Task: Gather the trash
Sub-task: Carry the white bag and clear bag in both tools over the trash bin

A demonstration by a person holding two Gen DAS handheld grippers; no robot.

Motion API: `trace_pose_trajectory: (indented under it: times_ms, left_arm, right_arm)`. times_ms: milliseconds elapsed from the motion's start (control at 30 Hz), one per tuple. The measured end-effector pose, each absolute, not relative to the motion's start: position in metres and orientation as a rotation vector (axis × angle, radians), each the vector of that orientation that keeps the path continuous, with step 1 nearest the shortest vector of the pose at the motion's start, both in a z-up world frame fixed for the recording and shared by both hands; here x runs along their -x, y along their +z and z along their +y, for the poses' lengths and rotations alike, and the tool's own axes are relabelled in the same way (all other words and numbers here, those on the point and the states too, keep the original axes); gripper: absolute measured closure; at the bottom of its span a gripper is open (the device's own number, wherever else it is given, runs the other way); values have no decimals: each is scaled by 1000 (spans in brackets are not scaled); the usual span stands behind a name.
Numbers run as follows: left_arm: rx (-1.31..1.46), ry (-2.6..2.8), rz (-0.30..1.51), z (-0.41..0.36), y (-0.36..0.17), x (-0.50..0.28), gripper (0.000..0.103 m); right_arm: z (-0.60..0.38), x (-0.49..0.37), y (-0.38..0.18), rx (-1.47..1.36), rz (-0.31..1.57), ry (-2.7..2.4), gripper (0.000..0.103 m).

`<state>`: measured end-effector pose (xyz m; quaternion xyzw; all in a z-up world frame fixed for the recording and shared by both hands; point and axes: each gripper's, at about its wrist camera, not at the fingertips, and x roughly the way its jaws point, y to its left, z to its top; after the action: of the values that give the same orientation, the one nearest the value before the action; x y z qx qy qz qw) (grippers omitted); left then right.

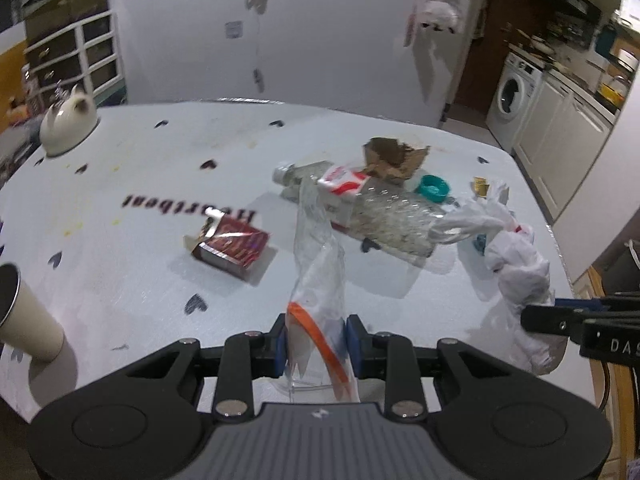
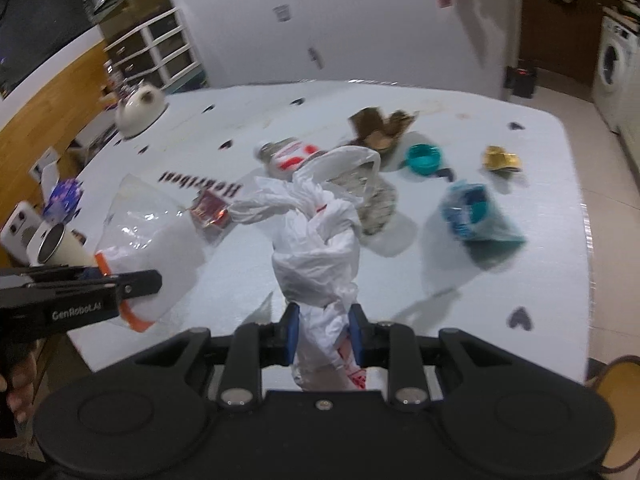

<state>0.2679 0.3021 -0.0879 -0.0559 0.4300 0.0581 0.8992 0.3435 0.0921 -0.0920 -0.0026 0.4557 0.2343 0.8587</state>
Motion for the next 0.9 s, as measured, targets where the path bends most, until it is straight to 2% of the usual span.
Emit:
trace_pose_trajectory:
  times_ms: [367,900]
  left_arm:
    - [68,47,870,227,-79,-284,73]
    - [36,-6,881,51,-79,-312,73]
  right_arm:
    - [20,-337,-83,-47,904,380,76]
    - [-151,-348,-79,-71,905,311,76]
